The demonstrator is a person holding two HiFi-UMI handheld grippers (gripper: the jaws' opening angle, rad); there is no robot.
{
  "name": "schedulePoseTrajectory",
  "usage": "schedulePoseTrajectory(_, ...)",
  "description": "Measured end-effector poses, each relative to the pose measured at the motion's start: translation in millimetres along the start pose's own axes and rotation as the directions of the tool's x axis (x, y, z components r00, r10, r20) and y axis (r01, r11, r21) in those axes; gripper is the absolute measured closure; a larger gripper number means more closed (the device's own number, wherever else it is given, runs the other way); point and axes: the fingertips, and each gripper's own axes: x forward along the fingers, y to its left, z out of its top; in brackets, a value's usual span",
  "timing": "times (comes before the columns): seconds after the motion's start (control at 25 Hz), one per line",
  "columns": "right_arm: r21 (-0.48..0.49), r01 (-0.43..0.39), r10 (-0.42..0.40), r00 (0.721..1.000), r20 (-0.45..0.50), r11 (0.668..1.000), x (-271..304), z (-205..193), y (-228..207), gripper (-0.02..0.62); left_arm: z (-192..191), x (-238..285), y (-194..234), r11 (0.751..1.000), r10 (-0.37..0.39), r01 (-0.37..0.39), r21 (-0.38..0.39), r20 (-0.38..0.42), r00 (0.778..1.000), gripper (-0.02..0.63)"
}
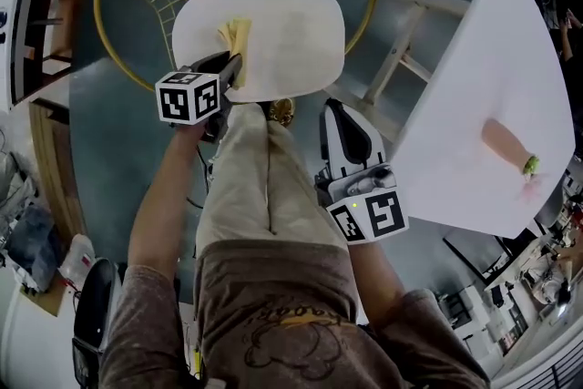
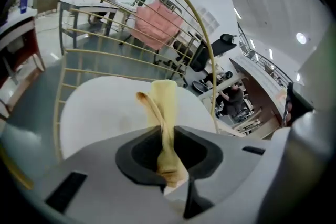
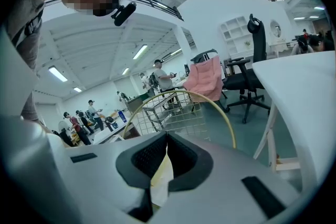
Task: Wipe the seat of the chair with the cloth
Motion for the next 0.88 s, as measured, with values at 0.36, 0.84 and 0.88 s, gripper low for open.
schedulePoseTrajectory(0.36, -0.013, -0.028, 0.027, 0.999, -0.017, 1.0, 2.3, 5.1, -4.5, 0.568, -16.9, -91.5, 99.7, 0.957, 0.286, -0.283, -0.064, 0.049, 0.957, 0.531)
schedulePoseTrajectory(0.84, -0.029, -0.043, 0.043, 0.999, -0.03, 0.999, 15.1, 0.0, 14.2, 0.568, -36.4, -99.2, 125.9, 0.935, 0.354, -0.352, -0.051, 0.052, 0.934, 0.531)
schedulePoseTrajectory(0.88, -0.028, -0.044, 0.043, 0.999, -0.031, 0.999, 15.0, -0.6, 14.3, 0.568, -38.5, -97.5, 125.9, 0.934, 0.356, -0.354, -0.052, 0.047, 0.933, 0.531)
